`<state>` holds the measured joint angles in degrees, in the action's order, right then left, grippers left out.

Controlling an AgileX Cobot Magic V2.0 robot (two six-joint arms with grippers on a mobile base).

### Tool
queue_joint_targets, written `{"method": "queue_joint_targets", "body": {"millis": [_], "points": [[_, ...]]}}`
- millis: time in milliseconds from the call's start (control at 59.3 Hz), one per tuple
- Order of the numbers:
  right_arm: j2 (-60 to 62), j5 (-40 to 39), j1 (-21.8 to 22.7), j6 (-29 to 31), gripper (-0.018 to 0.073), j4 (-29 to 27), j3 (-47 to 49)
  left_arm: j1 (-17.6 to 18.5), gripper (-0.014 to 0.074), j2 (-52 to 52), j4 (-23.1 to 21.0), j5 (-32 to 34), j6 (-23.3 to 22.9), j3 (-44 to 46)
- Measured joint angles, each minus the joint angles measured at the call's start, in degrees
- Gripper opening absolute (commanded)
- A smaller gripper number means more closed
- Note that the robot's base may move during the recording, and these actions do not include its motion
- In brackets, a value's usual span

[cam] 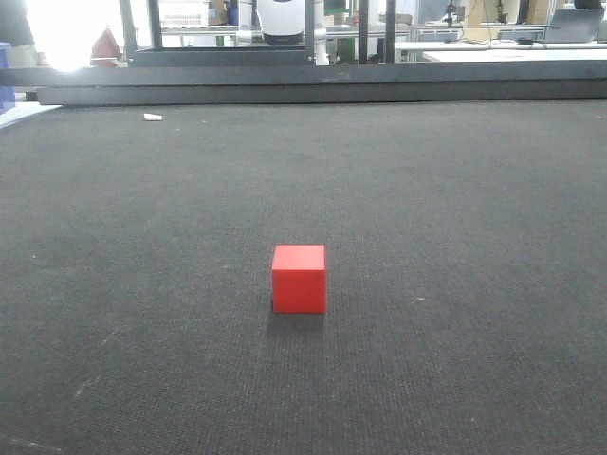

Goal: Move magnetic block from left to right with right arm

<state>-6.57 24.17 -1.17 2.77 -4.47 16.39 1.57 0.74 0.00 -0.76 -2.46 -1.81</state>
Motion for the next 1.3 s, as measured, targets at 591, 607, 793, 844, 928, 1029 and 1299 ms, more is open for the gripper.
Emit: {"method": "queue_joint_targets", "body": {"millis": [591, 607, 793, 844, 928, 1029, 1299], "points": [[-40.39, 22.27, -2.15, -12.25, 0.0081, 2.26, 17.52, 0.00, -0.0116, 0.00, 0.00, 0.00, 0.00, 0.00], [-41.49, 22.71, -2.76, -14.11, 0.0102, 2.80, 18.22, 0.00, -0.0116, 0.00, 0.00, 0.00, 0.00, 0.00], [-49.61, 26.89, -9.25, -27.69, 0.0448, 7.10, 24.26, 0.00, -0.0116, 0.00, 0.00, 0.00, 0.00, 0.00], [-51.79, 28.16, -11.24, -30.67, 0.0552, 7.93, 26.04, 0.00, -0.0116, 0.00, 0.00, 0.00, 0.00, 0.00], [-55.75, 30.42, -14.59, -34.16, 0.0645, 9.12, 28.83, 0.00, -0.0116, 0.00, 0.00, 0.00, 0.00, 0.00], [-60.47, 33.18, -18.19, -36.69, 0.0634, 9.87, 32.71, 0.00, -0.0116, 0.00, 0.00, 0.00, 0.00, 0.00], [-74.40, 36.43, -27.76, -41.74, 0.0634, 10.31, 45.23, 0.00, -0.0116, 0.00, 0.00, 0.00, 0.00, 0.00]]}}
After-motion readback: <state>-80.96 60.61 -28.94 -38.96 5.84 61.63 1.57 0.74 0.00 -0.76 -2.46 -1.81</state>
